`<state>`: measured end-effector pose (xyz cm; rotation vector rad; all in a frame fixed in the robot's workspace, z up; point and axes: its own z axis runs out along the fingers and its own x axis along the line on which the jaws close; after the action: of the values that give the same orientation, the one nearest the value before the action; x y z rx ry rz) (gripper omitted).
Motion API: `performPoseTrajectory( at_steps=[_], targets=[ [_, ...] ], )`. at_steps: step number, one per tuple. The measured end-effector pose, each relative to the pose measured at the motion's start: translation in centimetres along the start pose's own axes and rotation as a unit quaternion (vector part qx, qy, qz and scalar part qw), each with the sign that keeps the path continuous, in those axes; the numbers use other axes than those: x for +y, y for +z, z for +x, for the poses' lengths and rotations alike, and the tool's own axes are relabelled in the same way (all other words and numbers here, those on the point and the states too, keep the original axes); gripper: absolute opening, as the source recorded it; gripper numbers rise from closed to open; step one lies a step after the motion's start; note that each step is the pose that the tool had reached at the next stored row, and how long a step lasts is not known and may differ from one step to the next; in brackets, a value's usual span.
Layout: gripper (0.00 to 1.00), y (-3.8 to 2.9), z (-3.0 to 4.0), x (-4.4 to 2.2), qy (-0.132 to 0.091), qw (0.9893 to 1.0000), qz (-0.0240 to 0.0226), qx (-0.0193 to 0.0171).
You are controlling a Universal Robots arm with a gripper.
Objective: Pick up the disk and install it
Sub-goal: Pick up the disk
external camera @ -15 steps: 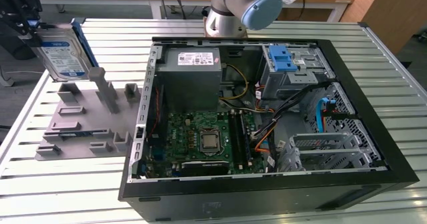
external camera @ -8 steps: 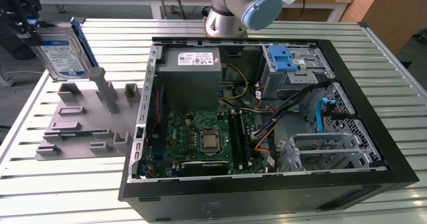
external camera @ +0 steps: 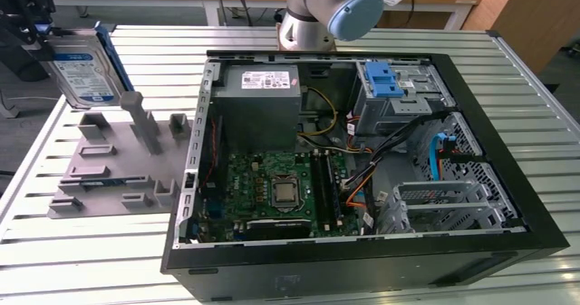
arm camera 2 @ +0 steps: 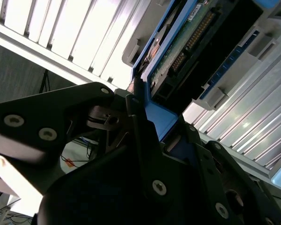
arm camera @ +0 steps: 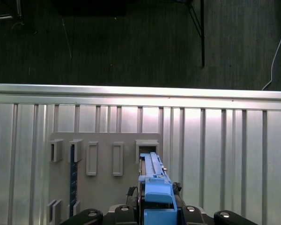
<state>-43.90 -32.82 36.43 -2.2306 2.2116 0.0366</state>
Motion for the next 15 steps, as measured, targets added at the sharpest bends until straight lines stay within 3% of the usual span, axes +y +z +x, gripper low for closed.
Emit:
performPoseTrajectory(
  at_steps=[15],
  targets=[
    [0.36,-0.45,-0.01,0.01,0.0,1.0,0.0,0.0]
  ],
)
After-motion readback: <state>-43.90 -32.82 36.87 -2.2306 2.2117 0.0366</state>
